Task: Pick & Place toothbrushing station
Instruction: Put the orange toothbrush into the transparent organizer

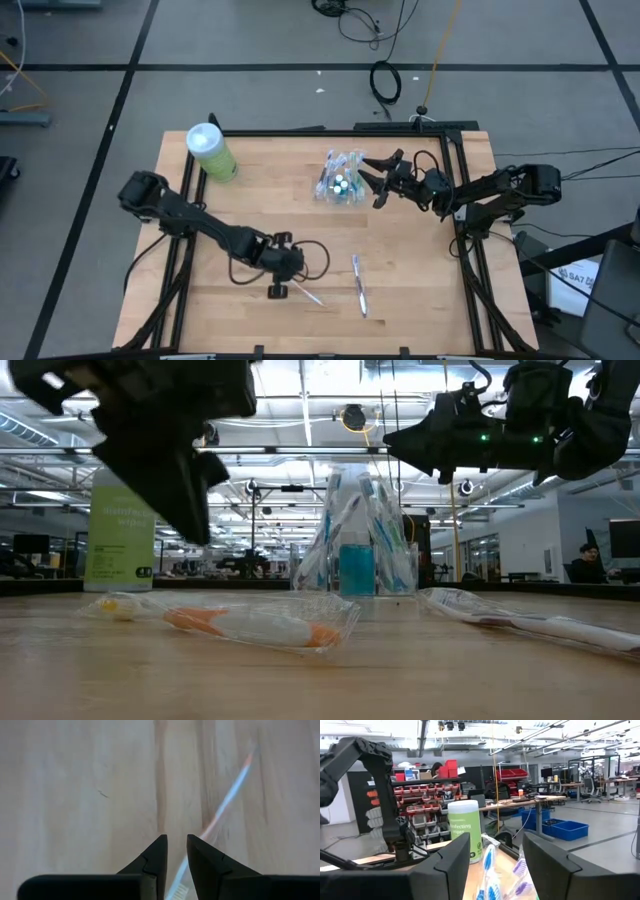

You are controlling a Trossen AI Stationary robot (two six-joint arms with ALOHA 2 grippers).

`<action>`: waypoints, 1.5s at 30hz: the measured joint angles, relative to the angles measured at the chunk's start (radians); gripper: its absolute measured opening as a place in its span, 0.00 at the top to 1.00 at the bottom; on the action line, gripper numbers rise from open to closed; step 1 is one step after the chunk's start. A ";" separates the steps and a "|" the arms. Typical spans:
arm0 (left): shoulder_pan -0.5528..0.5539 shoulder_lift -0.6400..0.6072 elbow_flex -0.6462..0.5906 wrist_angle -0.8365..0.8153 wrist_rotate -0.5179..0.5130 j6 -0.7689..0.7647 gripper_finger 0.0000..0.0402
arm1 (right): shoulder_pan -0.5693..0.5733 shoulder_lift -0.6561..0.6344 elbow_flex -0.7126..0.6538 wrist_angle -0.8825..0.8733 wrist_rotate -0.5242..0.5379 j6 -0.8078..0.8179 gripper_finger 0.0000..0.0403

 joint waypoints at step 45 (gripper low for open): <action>-0.072 0.165 0.005 -0.014 0.130 -0.007 0.56 | 0.002 0.000 0.001 -0.067 -0.002 0.105 0.58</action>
